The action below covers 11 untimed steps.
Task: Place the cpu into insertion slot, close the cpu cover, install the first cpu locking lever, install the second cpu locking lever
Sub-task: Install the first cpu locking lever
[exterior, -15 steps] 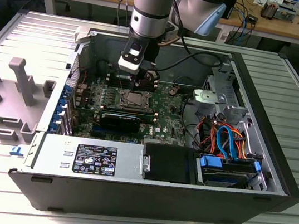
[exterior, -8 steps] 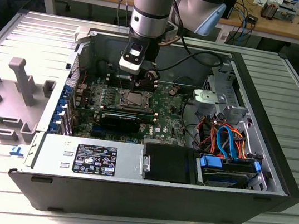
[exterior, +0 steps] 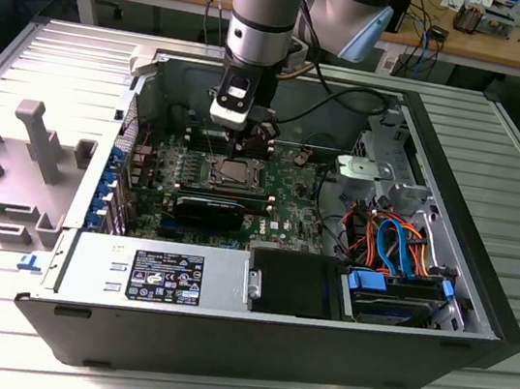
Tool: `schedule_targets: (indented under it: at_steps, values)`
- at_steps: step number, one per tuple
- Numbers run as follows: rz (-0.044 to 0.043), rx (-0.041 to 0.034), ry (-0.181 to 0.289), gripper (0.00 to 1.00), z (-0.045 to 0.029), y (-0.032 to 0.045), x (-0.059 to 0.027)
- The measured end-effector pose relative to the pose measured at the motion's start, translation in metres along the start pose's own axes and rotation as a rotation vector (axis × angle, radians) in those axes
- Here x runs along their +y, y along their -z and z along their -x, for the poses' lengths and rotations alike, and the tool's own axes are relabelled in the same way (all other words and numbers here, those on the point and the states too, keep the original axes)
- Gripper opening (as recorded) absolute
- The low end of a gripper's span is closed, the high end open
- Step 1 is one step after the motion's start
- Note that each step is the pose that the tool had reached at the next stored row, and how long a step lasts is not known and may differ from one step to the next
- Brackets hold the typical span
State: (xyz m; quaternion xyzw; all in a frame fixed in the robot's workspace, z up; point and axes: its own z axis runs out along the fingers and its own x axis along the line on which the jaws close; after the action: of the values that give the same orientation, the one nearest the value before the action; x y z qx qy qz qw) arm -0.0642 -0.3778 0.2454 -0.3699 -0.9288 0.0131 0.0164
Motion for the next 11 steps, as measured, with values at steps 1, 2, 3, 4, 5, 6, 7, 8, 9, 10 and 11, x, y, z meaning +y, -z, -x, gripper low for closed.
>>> schedule_targets:
  at_steps: [1,2,3,4,5,6,7,8,9,10,11]
  values:
    - [-0.0001,-0.0001,0.004,0.11,0.0000,0.0000,0.0000]
    - [-0.0002,-0.0003,0.007,0.11,0.0000,0.0000,0.0000]
    - [-0.0003,-0.0005,0.012,0.11,0.0000,0.0000,0.0000]
    - [-0.0003,-0.0006,0.015,0.11,0.0000,0.0000,0.0000]
    - [-0.0005,-0.0008,0.022,0.11,0.0000,0.0000,0.0000]
    - [-0.0005,-0.0010,0.025,0.11,0.0000,0.0000,0.0000]
    - [-0.0006,-0.0011,0.028,0.11,0.0000,0.0000,0.0000]
    - [-0.0007,-0.0012,0.032,0.11,0.0000,0.0000,0.0000]
    - [-0.0008,-0.0014,0.038,0.11,0.0000,0.0000,0.0000]
    - [-0.0009,-0.0015,0.042,0.11,0.0000,0.0000,0.0000]
    - [-0.0009,-0.0017,0.046,0.11,0.0000,0.0000,0.0000]
